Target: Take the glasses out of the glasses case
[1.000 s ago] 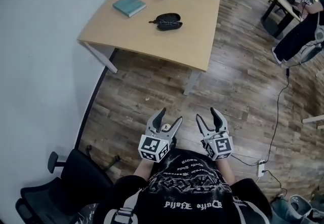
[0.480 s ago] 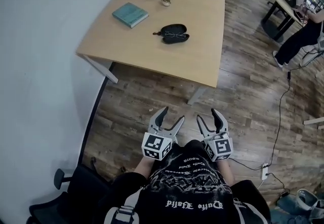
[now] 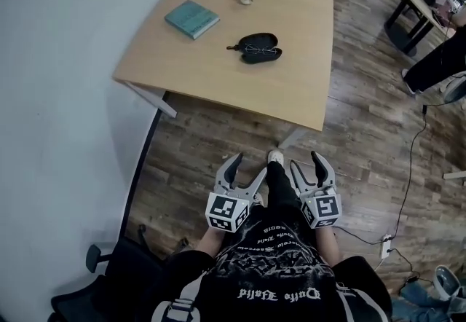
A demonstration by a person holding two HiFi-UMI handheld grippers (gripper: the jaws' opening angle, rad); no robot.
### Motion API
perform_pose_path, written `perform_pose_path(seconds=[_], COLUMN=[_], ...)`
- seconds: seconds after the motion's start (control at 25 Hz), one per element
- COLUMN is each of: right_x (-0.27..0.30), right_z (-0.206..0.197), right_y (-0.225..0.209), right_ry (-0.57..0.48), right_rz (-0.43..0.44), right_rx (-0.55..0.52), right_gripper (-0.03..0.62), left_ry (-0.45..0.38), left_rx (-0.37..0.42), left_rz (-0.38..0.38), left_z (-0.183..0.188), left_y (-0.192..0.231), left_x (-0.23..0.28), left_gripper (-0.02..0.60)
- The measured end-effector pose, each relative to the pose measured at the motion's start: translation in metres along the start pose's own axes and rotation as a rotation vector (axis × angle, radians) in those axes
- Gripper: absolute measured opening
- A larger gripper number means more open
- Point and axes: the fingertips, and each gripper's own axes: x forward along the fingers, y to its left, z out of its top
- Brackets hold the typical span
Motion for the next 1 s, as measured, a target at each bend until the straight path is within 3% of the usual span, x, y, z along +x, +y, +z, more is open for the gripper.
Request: perform_pose_path(seconds=[0.36, 1.0], right_x=[0.084, 0.245], right_z=[0.015, 0.067], right_y=[-0.024, -0.1], right_ry=[0.022, 0.031], right_rz=[0.095, 0.288], right_rx=[-0.027, -0.077], right_gripper=[0.278, 0.278], left_ry=[0.014, 0.018], left_rx=[-0.053, -0.053], left_rz=[0.138, 0.285], left_z=[0.008, 0.067], left_y=[0.057, 0.124], left_x=[0.036, 0.172], left_gripper=[0.304, 0.304])
